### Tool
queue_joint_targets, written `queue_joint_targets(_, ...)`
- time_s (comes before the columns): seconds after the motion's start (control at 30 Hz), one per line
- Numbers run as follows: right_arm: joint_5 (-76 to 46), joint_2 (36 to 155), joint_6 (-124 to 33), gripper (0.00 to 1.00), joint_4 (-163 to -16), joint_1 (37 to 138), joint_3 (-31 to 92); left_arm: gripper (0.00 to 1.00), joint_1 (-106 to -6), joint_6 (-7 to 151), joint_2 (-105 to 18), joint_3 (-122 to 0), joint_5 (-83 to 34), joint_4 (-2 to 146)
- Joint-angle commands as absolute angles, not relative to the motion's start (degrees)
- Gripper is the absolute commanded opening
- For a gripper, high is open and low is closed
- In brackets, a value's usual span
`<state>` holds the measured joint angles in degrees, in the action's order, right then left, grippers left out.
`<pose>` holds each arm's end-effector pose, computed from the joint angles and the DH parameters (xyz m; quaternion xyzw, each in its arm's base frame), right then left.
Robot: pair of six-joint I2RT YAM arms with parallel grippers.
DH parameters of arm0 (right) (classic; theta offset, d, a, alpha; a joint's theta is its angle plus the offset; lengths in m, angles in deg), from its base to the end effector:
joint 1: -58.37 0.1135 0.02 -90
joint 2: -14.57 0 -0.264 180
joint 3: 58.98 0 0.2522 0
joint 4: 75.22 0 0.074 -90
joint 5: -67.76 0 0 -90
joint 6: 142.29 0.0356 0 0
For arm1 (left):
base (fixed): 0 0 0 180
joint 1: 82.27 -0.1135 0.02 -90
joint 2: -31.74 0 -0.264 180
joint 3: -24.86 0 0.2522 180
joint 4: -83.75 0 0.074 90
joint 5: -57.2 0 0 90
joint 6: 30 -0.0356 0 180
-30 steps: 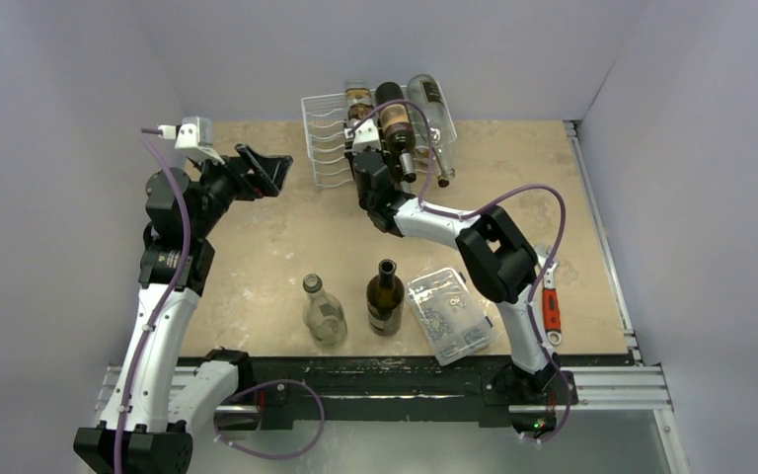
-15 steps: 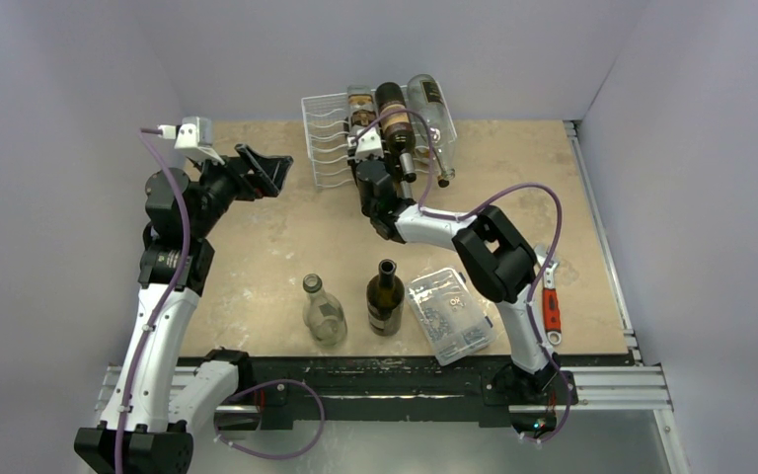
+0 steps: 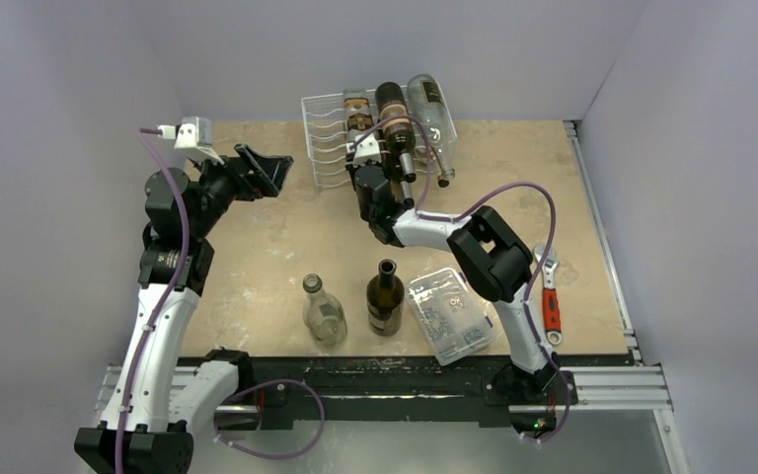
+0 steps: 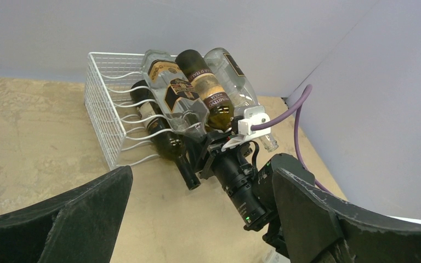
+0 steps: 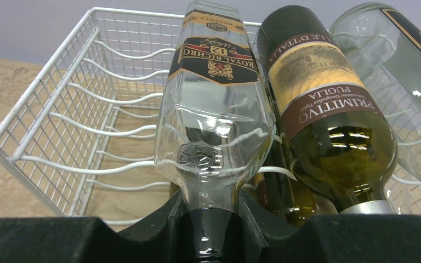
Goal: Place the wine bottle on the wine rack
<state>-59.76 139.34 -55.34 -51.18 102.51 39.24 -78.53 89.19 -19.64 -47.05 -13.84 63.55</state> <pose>0.3727 0.3315 0.2132 -0.0700 0.7159 0.0122 0.6946 0.1979 -0.0245 0.4088 -0.0393 0.7041 -0.3096 0.6379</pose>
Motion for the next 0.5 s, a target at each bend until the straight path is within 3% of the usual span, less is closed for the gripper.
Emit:
queue_joint_targets(0.0, -60.86, 138.47, -54.94, 0.22, -40.73, 102.34, 40.2, 1.0, -79.2, 90.08, -19.5, -47.23, -12.93, 66.57)
queue_joint_targets(0.27, -59.71, 137.76, -54.14, 0.6, -44.6, 102.3, 39.92, 1.0, -79.26, 90.15, -19.76, -47.16, -12.84, 66.67)
queue_joint_targets(0.47, -59.33, 135.01, -53.88, 0.72, -47.0, 102.29, 38.03, 1.0, -79.27, 89.98, -19.42, -47.22, -12.83, 66.55)
